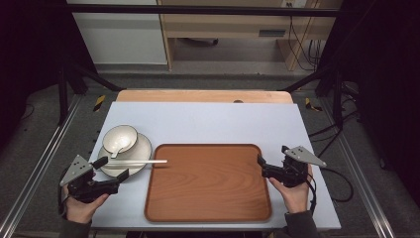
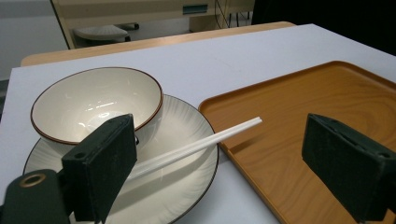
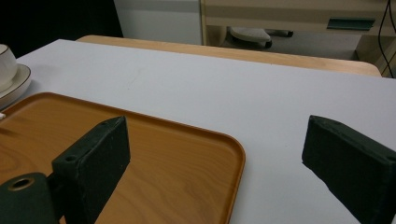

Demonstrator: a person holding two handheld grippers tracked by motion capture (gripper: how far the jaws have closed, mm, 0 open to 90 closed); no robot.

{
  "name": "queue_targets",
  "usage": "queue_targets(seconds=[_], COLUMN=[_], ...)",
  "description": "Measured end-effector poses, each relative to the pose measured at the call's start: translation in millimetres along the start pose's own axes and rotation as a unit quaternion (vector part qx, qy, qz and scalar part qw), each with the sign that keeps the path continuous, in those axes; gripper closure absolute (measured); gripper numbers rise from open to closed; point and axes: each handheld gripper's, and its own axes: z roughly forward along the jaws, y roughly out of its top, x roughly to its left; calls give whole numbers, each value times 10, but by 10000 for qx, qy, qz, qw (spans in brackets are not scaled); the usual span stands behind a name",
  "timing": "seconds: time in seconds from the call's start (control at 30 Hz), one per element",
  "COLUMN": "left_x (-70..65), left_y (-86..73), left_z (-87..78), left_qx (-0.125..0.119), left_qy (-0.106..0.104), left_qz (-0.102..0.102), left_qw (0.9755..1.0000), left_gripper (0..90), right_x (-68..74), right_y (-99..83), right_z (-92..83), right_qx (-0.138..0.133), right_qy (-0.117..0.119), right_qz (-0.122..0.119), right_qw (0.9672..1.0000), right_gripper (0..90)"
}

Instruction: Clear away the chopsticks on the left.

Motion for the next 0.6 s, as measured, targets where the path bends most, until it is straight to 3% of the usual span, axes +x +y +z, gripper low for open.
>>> queue_targets(seconds=[0.33, 0.6], left_x=[154, 312], left_y=[-104, -180], left_z=[-64, 10], left_qx=[293, 684], left_qy=[-140, -148], left_qz=[104, 221], left_qw=[9994, 9973], left_gripper=[97, 123], right_x=[16, 76], right_y=[-1, 20], right_z=[-15, 14], right_qx=[32, 83], right_qy=[28, 109], right_qz=[12, -120], right_qw=[10000, 9998], right_gripper=[78, 78])
